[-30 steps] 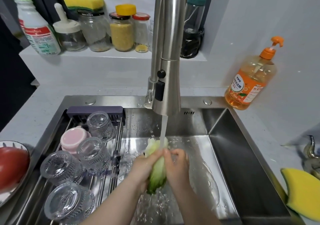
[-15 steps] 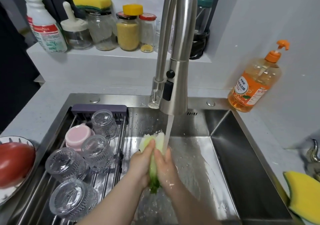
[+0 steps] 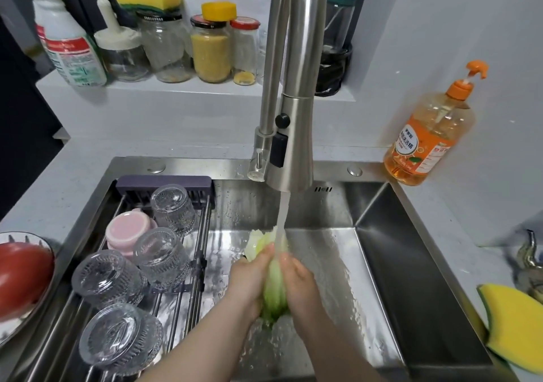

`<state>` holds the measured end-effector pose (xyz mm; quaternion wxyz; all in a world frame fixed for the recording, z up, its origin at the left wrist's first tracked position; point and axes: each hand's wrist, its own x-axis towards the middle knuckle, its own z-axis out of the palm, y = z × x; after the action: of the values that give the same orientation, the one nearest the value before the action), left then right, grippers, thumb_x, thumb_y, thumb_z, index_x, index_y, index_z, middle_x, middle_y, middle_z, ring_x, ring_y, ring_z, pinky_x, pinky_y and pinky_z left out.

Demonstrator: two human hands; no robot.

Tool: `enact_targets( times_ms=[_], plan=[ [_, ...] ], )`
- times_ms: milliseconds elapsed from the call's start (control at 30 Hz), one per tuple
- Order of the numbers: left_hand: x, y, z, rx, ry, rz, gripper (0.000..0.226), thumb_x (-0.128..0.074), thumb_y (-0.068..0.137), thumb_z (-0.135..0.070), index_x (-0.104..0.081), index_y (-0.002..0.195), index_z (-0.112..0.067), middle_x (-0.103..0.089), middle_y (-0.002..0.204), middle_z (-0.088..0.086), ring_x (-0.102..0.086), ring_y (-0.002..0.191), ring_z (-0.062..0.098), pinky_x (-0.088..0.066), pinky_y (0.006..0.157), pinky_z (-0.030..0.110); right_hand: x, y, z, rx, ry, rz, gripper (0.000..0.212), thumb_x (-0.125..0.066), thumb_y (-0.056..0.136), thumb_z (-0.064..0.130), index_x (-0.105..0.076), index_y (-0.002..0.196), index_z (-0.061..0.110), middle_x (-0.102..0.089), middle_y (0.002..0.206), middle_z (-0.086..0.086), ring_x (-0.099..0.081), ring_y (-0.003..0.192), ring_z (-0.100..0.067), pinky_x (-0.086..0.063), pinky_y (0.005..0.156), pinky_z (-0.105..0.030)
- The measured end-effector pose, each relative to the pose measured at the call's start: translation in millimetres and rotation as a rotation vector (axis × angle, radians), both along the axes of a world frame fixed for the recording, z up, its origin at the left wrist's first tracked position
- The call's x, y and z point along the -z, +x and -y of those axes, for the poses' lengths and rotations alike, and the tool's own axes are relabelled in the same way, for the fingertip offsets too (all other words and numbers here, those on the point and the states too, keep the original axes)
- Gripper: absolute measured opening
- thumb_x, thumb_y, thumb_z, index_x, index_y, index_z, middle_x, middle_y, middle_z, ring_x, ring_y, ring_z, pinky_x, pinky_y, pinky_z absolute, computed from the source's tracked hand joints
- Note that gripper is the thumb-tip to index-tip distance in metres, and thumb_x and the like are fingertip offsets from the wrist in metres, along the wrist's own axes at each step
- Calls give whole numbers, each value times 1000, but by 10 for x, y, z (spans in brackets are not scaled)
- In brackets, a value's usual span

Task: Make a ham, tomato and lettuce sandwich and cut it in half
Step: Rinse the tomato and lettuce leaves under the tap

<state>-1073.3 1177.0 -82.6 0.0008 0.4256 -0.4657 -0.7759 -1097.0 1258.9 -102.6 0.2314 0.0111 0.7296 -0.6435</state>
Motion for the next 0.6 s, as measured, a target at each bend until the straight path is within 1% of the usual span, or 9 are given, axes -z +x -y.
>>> enact_targets(
  times_ms=[67,133,200,267,367,467,533,567,600],
  plan=[
    [3,3,-46,49,-105,23,37,-66,80,-29,-60,93,6,-67,85,22,-66,78,34,-55,73,45,-42,-96,-4,41,56,70,38,-35,96,37,-66,93,15,-68,91,-9,-65,86,-22,-53,78,-30],
    [-11,17,-78,110,-184,27,34,-61,84,-30,-60,92,3,-68,82,20,-66,78,33,-55,75,44,-84,-164,20,-55,87,50,38,-38,94,40,-62,106,13,-66,100,-10,-63,92,-22,-51,81,-31],
    [-21,49,-88,172,-77,-16,32,-54,89,-31,-62,94,-1,-69,81,19,-67,76,32,-56,74,41,-85,-204,49,-130,98,70,34,-44,91,41,-62,104,16,-67,97,-7,-65,90,-21,-51,77,-32],
    [-35,93,-63,198,122,-84,31,-49,92,-28,-62,100,0,-70,89,21,-67,83,32,-54,78,44,-71,-255,73,-103,-8,136,30,-50,90,37,-63,101,13,-68,88,-7,-67,79,-20,-52,70,-30],
    [-1,140,6,197,119,-185,25,-46,92,-16,-60,103,2,-72,82,13,-68,75,23,-53,66,31,-19,-347,74,38,-240,294,33,-49,92,31,-62,104,4,-69,90,-17,-66,81,-31,-54,80,-42],
    [-21,141,45,93,-89,-144,17,-54,88,-12,-63,94,1,-70,71,9,-65,62,20,-50,57,26,-23,-300,94,6,-426,435,50,-43,90,47,-72,92,7,-73,87,-14,-70,81,-26,-57,70,-35],
    [-24,128,62,47,-240,-121,11,-58,85,-7,-65,87,1,-65,55,0,-59,48,9,-44,46,17,13,-182,163,-90,-309,398,66,-60,72,60,-61,117,12,-66,109,-11,-64,101,-25,-51,89,-38],
    [-22,133,58,67,-313,-119,10,-57,85,-5,-65,82,-2,-60,45,-6,-54,39,3,-39,39,12,49,-139,177,-118,-214,363,81,-70,61,61,-52,125,16,-61,119,-8,-59,109,-25,-45,98,-42],
    [-17,146,48,118,-364,-114,13,-55,86,-3,-65,78,-7,-56,38,-8,-49,34,-1,-35,35,10,61,-119,173,-127,-172,339,83,-75,56,56,-50,125,17,-60,119,-7,-59,110,-24,-43,101,-44]
  ],
)
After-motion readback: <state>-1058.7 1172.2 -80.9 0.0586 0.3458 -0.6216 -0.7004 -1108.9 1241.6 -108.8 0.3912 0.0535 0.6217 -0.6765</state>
